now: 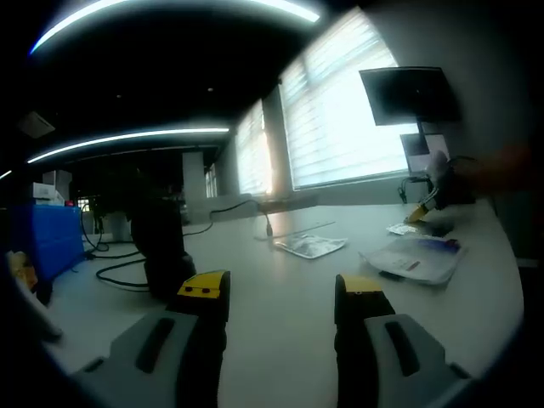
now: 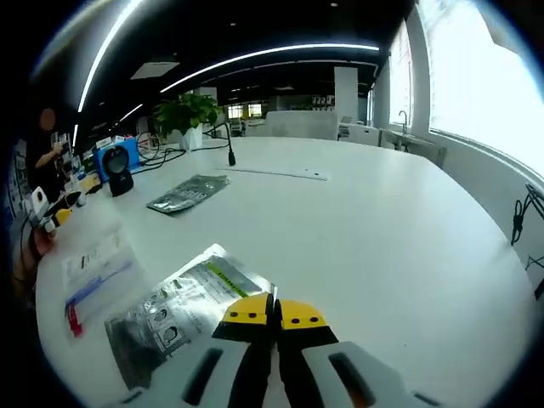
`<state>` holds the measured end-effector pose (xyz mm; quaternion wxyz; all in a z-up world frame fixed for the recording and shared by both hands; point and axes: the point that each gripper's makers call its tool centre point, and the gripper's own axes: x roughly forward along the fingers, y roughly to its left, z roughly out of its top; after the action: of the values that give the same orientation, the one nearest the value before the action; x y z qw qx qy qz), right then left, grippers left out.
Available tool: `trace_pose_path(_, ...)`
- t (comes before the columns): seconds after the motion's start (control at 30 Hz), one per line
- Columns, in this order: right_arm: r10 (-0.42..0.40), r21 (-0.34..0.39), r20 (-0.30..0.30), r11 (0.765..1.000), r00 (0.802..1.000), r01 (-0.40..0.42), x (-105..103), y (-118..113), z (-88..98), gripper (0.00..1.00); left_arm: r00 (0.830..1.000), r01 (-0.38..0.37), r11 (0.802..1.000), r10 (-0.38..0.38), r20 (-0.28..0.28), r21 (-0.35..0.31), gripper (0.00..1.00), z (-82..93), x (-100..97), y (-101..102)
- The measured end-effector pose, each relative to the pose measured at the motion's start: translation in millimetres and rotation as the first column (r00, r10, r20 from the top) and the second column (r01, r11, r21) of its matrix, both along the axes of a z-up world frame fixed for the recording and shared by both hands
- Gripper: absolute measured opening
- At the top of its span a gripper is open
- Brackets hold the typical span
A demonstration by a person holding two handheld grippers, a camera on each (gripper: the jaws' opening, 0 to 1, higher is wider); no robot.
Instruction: Clip sheet goods on table flip sheet goods clip sheet goods scan sheet goods put sheet goods back to table
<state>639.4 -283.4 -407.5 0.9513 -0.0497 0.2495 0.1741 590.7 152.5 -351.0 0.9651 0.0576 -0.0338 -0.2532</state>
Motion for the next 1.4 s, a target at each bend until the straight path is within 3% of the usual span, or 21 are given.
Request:
trace_pose_path(0.17,-0.025,0.045,0.057,0.999,0.998,0.022,1,-1,16.6,0.0,1.0,0.003,1.0,-0.003,0.0,0.002,0.42,-0.1,-0.5,-1)
trace_pose_path(0.33,-0.045,0.109,0.067,0.993,0.997,0.037,1,1,29.4,0.0,1.0,0.0,1.0,0.0,0.001,0.0,0.42,0.5,-0.4,0)
trace_pose_path(0.97,-0.062,0.177,0.187,0.984,0.98,0.028,-4,6,87.0,0.0,1.0,0.001,1.0,-0.001,0.003,-0.004,0.42,1.2,-0.3,0)
trace_pose_path(1.4,-0.038,0.19,0.312,0.982,0.949,-0.024,1,21,137.7,0.0,1.0,0.0,1.0,0.0,0.004,-0.004,0.42,1.2,-0.4,0)
